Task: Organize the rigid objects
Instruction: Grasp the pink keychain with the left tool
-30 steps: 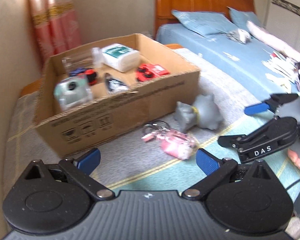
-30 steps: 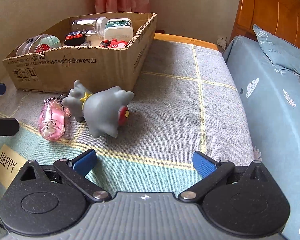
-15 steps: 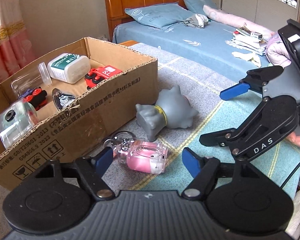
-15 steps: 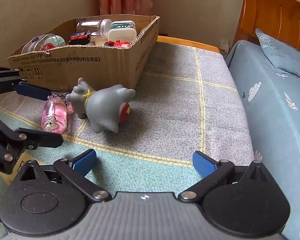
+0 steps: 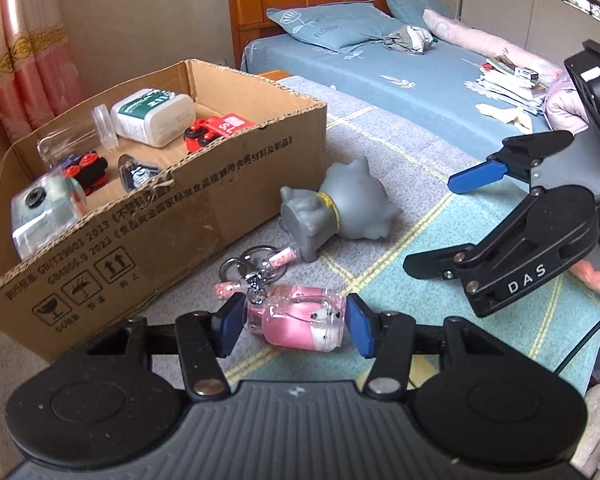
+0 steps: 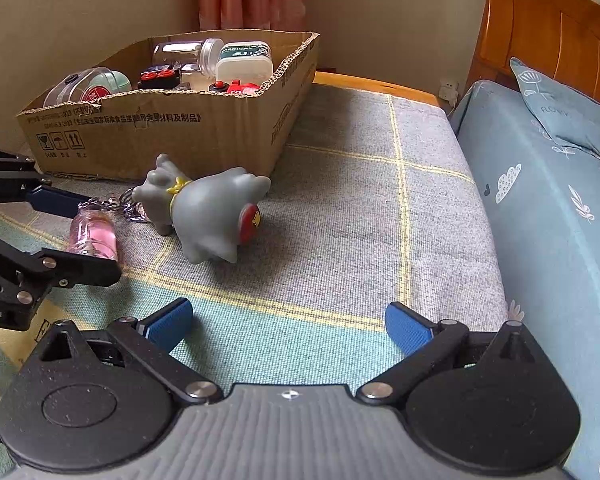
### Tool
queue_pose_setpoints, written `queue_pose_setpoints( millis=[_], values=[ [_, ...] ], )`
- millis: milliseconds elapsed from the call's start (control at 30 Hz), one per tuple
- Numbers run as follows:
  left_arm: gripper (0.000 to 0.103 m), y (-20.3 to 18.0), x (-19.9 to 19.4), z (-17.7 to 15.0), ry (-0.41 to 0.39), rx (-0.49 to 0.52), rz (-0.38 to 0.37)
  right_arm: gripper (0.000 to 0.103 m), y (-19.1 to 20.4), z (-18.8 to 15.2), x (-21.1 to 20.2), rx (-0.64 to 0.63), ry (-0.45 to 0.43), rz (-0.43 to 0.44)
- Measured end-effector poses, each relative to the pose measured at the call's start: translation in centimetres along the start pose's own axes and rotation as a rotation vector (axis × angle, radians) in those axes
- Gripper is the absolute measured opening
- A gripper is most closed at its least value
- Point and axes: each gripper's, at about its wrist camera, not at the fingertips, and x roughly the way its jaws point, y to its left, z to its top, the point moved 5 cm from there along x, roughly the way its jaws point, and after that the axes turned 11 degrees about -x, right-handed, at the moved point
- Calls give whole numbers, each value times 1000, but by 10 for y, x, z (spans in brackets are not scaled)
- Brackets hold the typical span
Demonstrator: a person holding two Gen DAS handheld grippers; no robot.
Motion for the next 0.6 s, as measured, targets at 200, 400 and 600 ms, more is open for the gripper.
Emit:
queue_pose_setpoints(
  millis=[200, 400, 600],
  values=[
    [53, 25, -20, -20, 6, -124, 96, 103, 0, 0, 0, 1, 2, 0],
    [53, 63, -40, -34, 7, -304, 252, 103, 1, 0, -1, 5, 6, -3],
    [53, 66, -47, -43, 2, -321, 233, 103, 2, 1, -1, 8, 15, -6]
  ],
)
